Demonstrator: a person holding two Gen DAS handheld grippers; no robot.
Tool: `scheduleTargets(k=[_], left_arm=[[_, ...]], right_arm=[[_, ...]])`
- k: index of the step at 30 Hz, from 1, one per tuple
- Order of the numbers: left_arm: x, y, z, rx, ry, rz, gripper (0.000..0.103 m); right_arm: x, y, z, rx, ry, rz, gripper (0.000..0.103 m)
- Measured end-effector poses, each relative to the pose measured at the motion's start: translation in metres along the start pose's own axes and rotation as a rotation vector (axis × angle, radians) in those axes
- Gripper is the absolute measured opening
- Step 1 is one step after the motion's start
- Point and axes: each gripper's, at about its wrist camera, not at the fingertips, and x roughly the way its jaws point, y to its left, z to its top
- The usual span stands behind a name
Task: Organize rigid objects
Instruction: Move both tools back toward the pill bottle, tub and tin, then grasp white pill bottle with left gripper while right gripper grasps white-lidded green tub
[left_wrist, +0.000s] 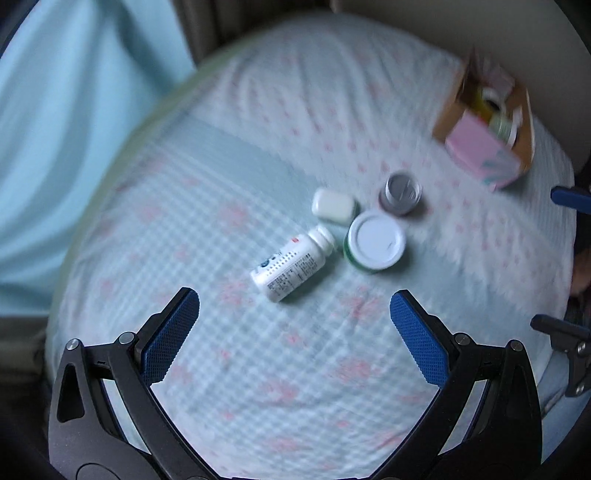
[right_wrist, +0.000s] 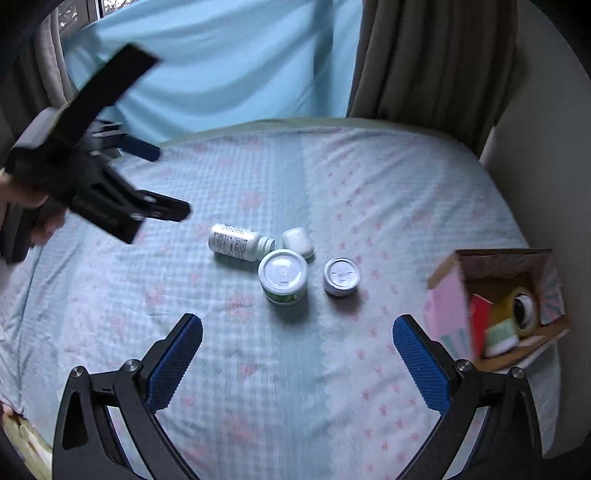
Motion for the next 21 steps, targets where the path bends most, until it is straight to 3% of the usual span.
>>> scheduleTargets(k=[8, 10, 11, 14, 21], left_arm=[[0.117, -0.004, 0.017, 0.266, 0.163, -0.08, 0.1], [0.137, -0.004, 0.018, 0.317, 0.189, -0.085, 0.093], [0.146, -0.003, 0.019, 0.332, 0.196, -0.088, 0.086], [0.165, -0.003, 0.023, 0.351, 0.217, -0.135, 0.081], [0.188, -0.023, 0.026, 0.452, 0.225, -0.147, 0.072]], right_arm=[[0.106, 0.004, -0.002, -0.005, 0.066, 0.003, 0.103], [0.124, 0.003, 0.001, 0.001, 0.071, 0.008, 0.103], [0.134, 0.002, 0.002, 0.005, 0.073, 0.017, 0.103], [0.16, 0.004, 0.006, -0.013, 0.075, 0.038, 0.103], [0.194, 0.015, 0.013, -0.084, 0.075, 0.061, 0.097]])
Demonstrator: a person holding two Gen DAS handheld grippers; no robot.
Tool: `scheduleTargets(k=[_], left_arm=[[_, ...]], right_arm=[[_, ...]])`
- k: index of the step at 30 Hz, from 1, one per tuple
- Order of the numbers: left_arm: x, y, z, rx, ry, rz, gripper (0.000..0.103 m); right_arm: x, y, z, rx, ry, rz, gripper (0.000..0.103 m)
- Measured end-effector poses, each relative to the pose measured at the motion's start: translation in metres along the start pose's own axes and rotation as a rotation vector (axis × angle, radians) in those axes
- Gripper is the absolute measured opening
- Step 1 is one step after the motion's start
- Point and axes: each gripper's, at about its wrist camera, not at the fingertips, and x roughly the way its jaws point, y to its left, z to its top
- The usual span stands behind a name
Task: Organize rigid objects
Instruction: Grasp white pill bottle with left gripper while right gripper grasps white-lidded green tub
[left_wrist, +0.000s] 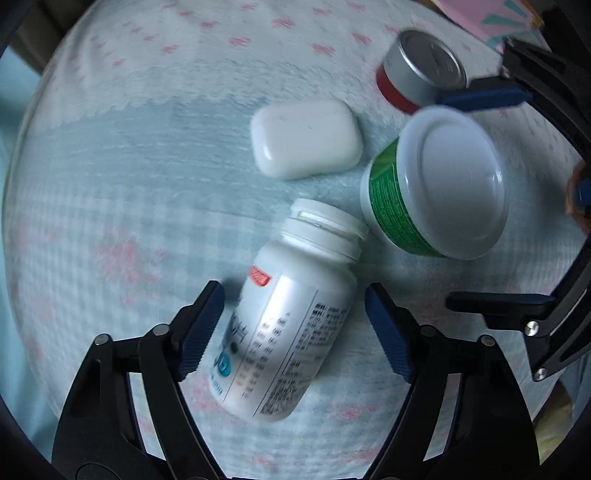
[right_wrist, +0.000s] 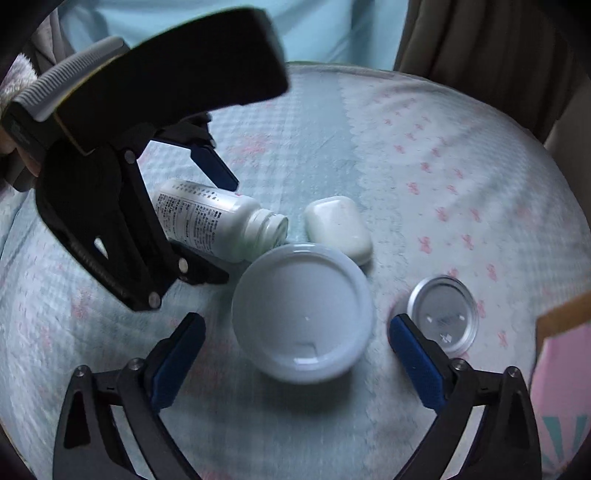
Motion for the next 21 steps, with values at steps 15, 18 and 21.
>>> scheduleTargets(k=[15, 18, 21], left_arm=[[-0.012, -0.008, -0.009, -0.071, 0.001, 0.001, 0.055], [-0.022, -0.013, -0.015, -0.113, -0.012, 0.001, 0.055], [-0.037, -0.019, -0.023, -0.176, -0.027, 0.003, 0.055]], right_arm=[[0.011, -0.012, 0.004, 0.053, 0.036, -0.002, 0.066], [0.004, -0.017, 0.001, 0.071, 0.034, 0.0, 0.066], [-0.013, -0.022, -0.004, 0.095, 0.025, -0.005, 0.066]])
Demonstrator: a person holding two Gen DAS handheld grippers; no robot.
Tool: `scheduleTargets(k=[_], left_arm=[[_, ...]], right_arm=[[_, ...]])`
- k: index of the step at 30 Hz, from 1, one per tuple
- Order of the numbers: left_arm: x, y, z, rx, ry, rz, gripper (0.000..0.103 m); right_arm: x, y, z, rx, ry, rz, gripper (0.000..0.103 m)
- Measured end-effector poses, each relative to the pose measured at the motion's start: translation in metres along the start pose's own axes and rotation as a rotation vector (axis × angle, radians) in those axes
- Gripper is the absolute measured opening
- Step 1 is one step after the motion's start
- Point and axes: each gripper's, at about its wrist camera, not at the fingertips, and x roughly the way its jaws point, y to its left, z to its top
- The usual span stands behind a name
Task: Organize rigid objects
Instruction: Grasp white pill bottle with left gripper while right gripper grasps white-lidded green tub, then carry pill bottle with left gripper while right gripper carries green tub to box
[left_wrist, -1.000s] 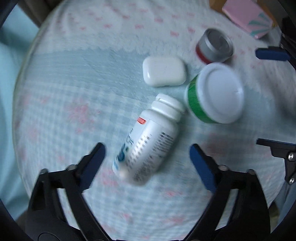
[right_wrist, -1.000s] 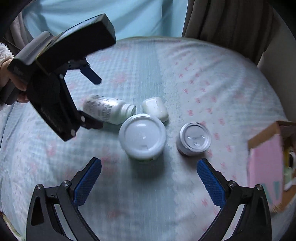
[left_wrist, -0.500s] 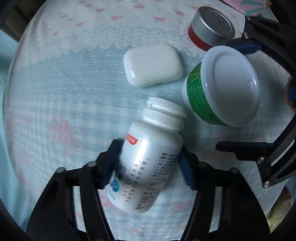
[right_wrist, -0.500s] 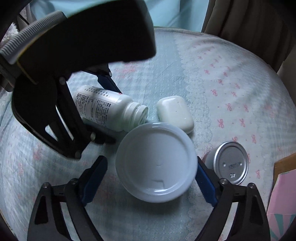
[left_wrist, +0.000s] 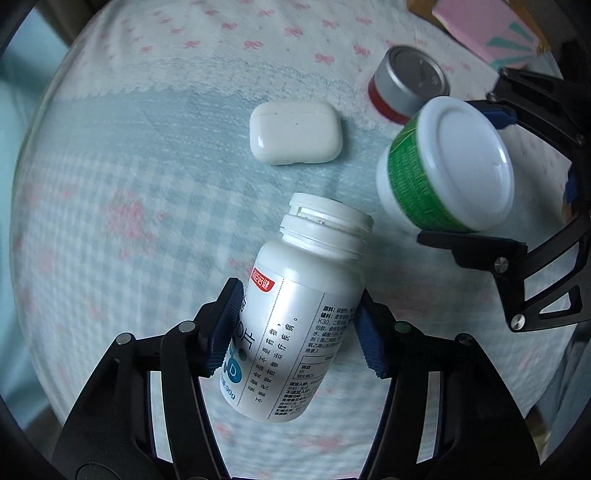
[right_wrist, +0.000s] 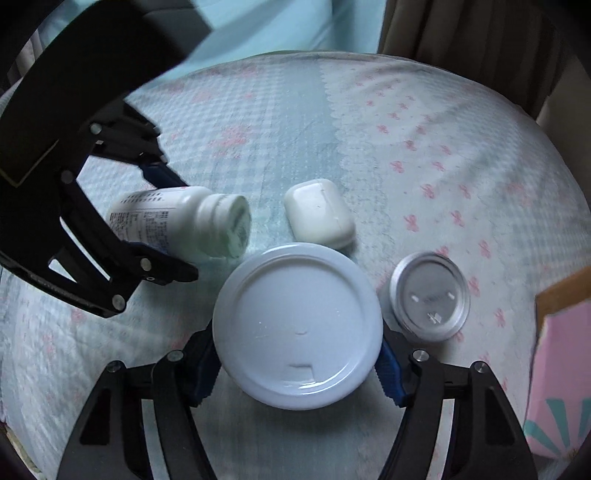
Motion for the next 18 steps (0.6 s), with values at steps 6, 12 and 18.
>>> scheduleTargets(k=[6, 12, 18], left_arm=[[-0.046, -0.02, -0.021, -0.168, -0.066, -0.005, 0.055], [-0.109, -0.057, -0.03, -0.308, -0.167, -0.027, 0.055], [-0.157, -0.113, -0.032, -0.341, -0.261, -0.081, 0.055]], right_arm=[[-0.057, -0.011, -0.012, 0.038, -0.05, -0.012, 0.066], [-0.131, -0.029, -0.024, 0.116, -0.1, -0.016, 0.066], [-0.203, -0.045, -0.045, 0.195, -0.08, -0.033, 0.066]])
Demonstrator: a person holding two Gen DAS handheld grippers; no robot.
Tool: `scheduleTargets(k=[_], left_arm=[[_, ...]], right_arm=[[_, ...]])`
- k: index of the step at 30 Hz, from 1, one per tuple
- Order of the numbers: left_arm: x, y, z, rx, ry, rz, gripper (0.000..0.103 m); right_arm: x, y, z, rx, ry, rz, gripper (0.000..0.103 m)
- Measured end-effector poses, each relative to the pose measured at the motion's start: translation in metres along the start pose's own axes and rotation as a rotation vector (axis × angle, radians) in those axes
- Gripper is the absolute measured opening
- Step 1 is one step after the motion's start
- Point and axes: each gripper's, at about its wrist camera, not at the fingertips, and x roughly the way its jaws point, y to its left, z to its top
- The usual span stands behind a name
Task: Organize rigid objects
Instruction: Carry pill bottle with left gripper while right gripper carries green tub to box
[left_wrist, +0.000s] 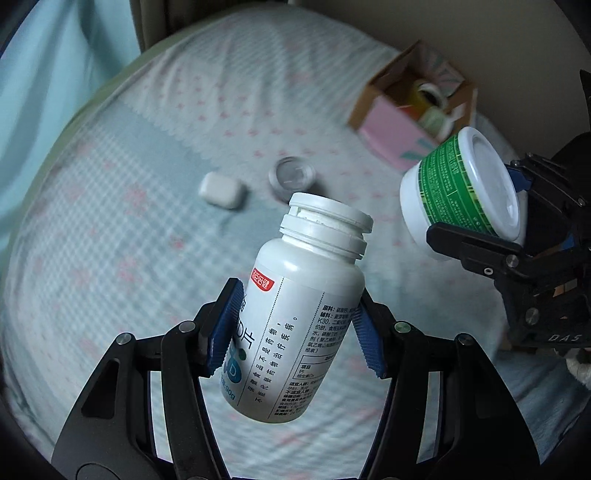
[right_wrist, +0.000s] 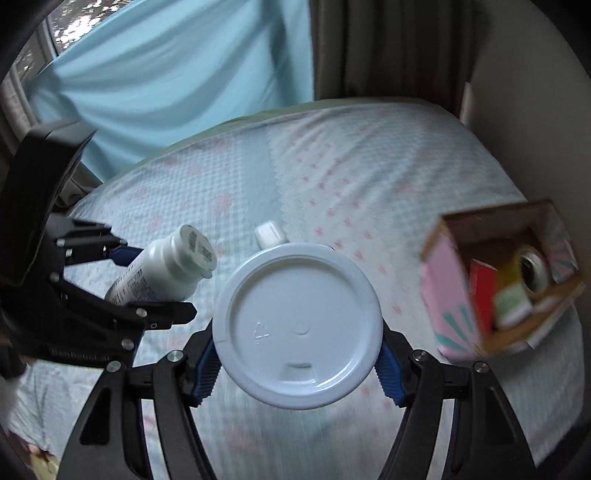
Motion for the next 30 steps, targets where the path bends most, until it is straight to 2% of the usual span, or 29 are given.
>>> scheduleTargets(k=[7, 13, 16, 22, 25, 30], left_arm=[[-0.025, -0.059, -0.003, -0.048, -0.086, -0.061, 0.053], [-0.041, -0.095, 0.005, -0.121, -0.139, -0.062, 0.053], [-0.045, -0.112, 0.018, -0.146, -0.163, -0.028, 0.053], [-0.039, -0.145, 0.071, -0.256, -0.194, 0.014, 0.053], [-0.03, -0.163, 0.103, -0.28, -0.207, 0.029, 0.053], [-0.004, -0.186, 0.161, -0.34, -0.2, 0.016, 0.053]], right_arm=[[-0.069, -0.035, -0.033, 0.057, 0.032, -0.009, 0.066], [-0.105, -0.093, -0.039, 0.146, 0.028, -0.008, 0.066], [-0.119, -0.126, -0.034, 0.156, 0.008, -0.012, 0.066], [-0.131, -0.206, -0.007, 0.127, -0.008, 0.009, 0.066], [-0.132, -0.249, 0.013, 0.086, -0.017, 0.014, 0.066], [-0.119, -0.312, 0.043, 0.075, -0.013, 0.014, 0.066]])
